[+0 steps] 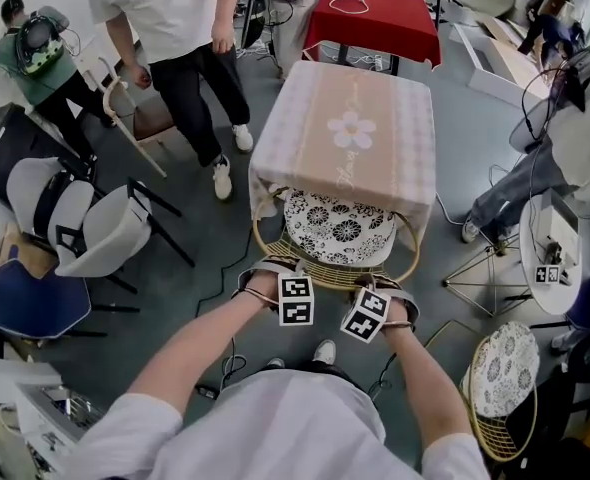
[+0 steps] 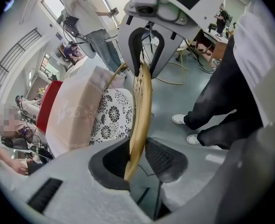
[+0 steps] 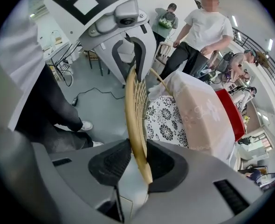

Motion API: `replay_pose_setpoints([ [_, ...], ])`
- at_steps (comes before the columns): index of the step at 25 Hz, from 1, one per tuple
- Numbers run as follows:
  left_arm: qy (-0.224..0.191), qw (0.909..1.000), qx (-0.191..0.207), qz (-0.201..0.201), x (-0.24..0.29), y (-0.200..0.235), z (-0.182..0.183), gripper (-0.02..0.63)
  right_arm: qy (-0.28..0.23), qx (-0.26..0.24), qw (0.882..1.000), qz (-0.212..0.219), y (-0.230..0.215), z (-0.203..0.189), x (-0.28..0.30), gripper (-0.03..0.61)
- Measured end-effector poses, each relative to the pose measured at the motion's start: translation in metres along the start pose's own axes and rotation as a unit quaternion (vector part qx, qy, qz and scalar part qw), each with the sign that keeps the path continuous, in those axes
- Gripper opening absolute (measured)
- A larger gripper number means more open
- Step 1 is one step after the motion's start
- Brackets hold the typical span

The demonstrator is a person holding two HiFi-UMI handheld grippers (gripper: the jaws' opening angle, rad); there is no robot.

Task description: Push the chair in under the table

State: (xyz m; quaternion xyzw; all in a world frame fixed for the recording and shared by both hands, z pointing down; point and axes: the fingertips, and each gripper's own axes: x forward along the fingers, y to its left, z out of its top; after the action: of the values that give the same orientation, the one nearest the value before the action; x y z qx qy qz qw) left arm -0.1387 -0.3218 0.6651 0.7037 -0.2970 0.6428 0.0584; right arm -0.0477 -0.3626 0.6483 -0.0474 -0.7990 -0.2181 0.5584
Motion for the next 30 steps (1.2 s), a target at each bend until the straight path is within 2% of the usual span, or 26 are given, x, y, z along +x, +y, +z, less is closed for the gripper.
replay_pose_setpoints([
  [4, 0.006, 0.9999, -0.009, -0.001, -0.001, -0.001, 0.001, 0.107, -0.012, 0.004, 1.000, 0.007, 0.001, -0.001, -0.001, 0.094],
  [12, 0.017, 0.9985, -0.050, 0.011, -0.001, 0.001, -0.002, 0.120, -0.021, 0.017, 1.000, 0.003, 0.001, 0.000, -0.002, 0.098],
  [20, 0.003, 0.9931, -0.115, 0.022, -0.004, 0.003, 0.000, 0.135, -0.023, 0.047, 0.999, -0.005, 0.000, -0.002, -0.005, 0.115],
  [26, -0.039, 0.9826, -0.181, 0.022, -0.022, 0.004, 0.000, 0.143, -0.050, 0.102, 0.993, -0.010, -0.002, 0.006, -0.016, 0.118],
  [30, -0.094, 0.9645, -0.244, 0.034, -0.046, 0.007, 0.009, 0.143, -0.092, 0.172, 0.981, -0.015, -0.006, 0.021, -0.038, 0.112],
])
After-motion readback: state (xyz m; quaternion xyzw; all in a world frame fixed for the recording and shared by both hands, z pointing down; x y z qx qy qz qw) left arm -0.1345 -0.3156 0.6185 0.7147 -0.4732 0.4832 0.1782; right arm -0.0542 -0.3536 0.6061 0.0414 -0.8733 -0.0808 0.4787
